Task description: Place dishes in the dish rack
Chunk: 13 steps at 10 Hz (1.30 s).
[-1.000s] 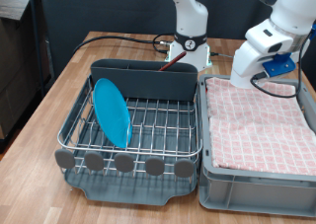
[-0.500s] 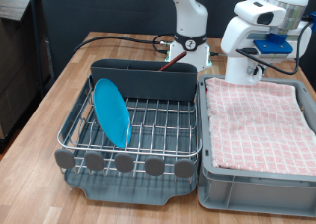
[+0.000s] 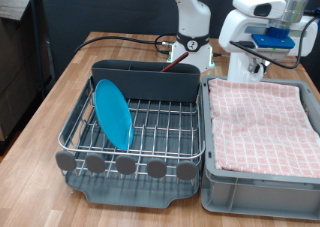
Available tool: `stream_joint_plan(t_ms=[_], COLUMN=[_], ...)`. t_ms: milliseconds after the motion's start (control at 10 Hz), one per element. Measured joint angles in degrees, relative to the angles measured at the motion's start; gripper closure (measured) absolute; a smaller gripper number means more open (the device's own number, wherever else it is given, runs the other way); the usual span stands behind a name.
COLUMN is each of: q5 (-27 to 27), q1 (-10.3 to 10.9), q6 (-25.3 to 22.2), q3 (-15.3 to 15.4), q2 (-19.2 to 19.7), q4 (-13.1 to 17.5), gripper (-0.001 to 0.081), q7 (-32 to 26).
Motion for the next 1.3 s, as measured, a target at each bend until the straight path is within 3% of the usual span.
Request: stream_joint_plan(t_ms=[500, 700, 900, 1100, 1300], q5=[-3.2, -2.8, -2.4, -0.8, 0.2], q1=[-2.9, -3.7, -3.7, -4.2, -5.0], q6=[4.6, 5.2, 5.2, 8.2, 9.2], q3=[-4.5, -4.9, -4.9, -5.0, -5.5], q2=[4.8, 8.5, 8.4, 9.1, 11.2], q4=[7.1, 11.4, 11.3, 11.6, 13.8], gripper=[0.0734, 0.0734, 0.0734, 0.0734, 0.0734], q7=[-0.9, -6.1, -5.9, -8.5, -9.5])
